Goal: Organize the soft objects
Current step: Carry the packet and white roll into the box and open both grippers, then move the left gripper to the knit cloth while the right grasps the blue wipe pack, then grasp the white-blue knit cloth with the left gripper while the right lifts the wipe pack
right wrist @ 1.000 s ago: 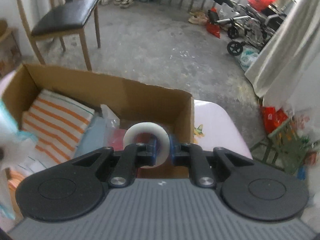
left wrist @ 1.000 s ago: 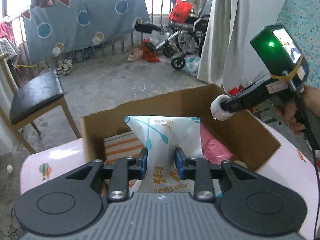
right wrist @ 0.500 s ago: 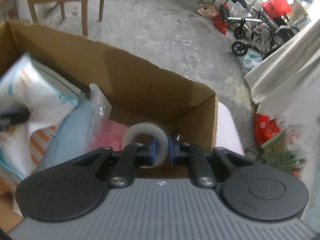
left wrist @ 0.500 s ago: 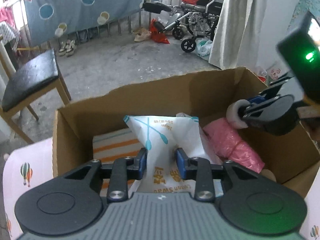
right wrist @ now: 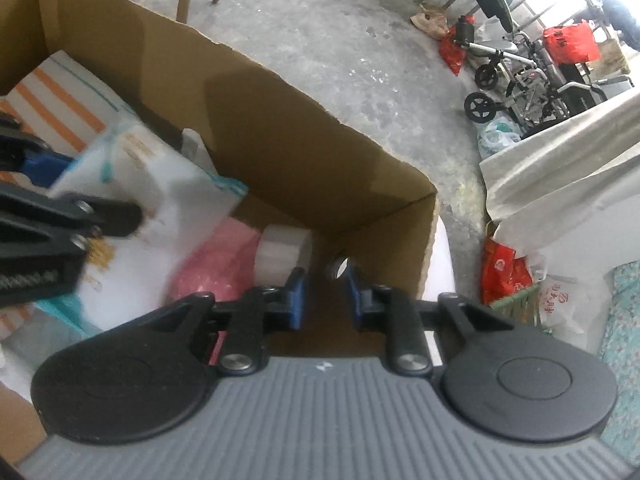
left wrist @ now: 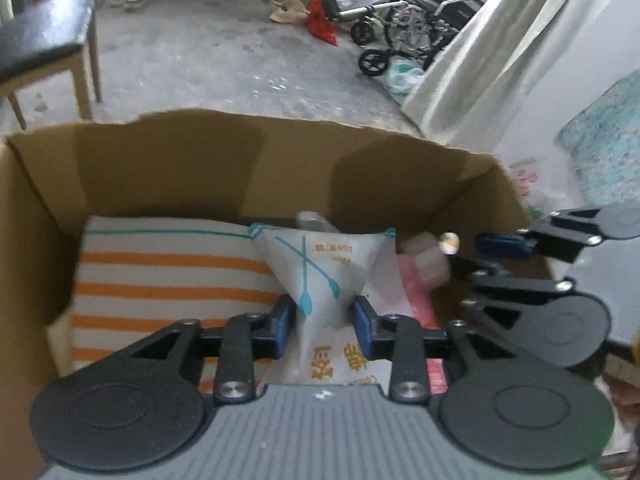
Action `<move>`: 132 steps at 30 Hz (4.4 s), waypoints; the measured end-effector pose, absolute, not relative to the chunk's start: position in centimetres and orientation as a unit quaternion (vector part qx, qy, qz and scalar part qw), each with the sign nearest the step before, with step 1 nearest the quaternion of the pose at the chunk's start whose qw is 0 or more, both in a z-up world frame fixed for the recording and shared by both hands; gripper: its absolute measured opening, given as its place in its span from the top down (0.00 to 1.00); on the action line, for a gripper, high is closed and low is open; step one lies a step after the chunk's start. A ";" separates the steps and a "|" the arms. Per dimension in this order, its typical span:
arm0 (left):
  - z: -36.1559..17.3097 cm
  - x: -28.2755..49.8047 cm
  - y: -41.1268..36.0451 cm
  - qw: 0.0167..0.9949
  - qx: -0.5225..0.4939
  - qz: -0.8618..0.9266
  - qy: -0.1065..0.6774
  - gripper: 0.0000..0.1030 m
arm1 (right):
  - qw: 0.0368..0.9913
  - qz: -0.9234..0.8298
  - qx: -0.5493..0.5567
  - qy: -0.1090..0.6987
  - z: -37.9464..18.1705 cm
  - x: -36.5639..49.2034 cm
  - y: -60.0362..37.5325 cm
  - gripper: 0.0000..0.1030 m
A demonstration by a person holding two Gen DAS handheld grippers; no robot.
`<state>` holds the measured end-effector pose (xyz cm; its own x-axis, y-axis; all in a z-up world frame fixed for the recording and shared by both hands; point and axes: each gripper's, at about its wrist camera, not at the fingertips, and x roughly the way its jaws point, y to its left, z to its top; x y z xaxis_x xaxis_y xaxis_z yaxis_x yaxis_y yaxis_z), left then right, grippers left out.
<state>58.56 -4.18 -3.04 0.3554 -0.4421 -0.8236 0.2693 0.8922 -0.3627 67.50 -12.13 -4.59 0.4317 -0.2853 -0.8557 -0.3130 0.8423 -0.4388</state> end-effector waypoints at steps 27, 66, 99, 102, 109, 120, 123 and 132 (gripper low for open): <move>3.7 52.3 -2.9 0.845 -0.038 -0.176 0.504 0.52 | 0.880 0.012 -0.167 0.446 7.3 57.5 -15.1 0.78; -1.7 16.5 6.3 0.858 0.115 -0.233 0.444 0.58 | 0.871 0.103 -0.072 0.475 3.9 25.5 -15.7 0.52; -5.1 18.7 6.5 0.844 0.081 -0.255 0.464 0.77 | 0.828 0.075 -0.104 0.546 -4.5 44.6 -9.8 0.00; -5.2 18.6 6.6 0.845 0.080 -0.256 0.463 0.77 | 0.834 0.072 -0.083 0.540 -4.5 44.6 -10.5 0.11; -5.5 18.7 6.1 0.848 0.084 -0.251 0.459 0.82 | 0.850 0.074 -0.080 0.515 -4.1 42.7 -11.0 0.24; -5.2 18.7 6.2 0.837 0.120 -0.235 0.479 0.60 | 0.875 0.067 -0.027 0.479 -2.1 40.7 -13.7 0.24; -4.2 17.9 6.0 0.848 0.156 -0.207 0.463 0.40 | 0.882 0.074 -0.030 0.464 -1.1 40.3 -14.1 0.24; 0.0 16.1 2.6 0.850 0.209 -0.293 0.384 0.28 | 0.898 0.079 -0.018 0.433 1.0 38.9 -15.6 0.24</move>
<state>16.11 2.55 0.02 0.5325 -0.3384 -0.7759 0.6594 0.7406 0.1295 38.87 -15.56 1.04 0.6120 0.1265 -0.7806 -0.1571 0.9869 0.0368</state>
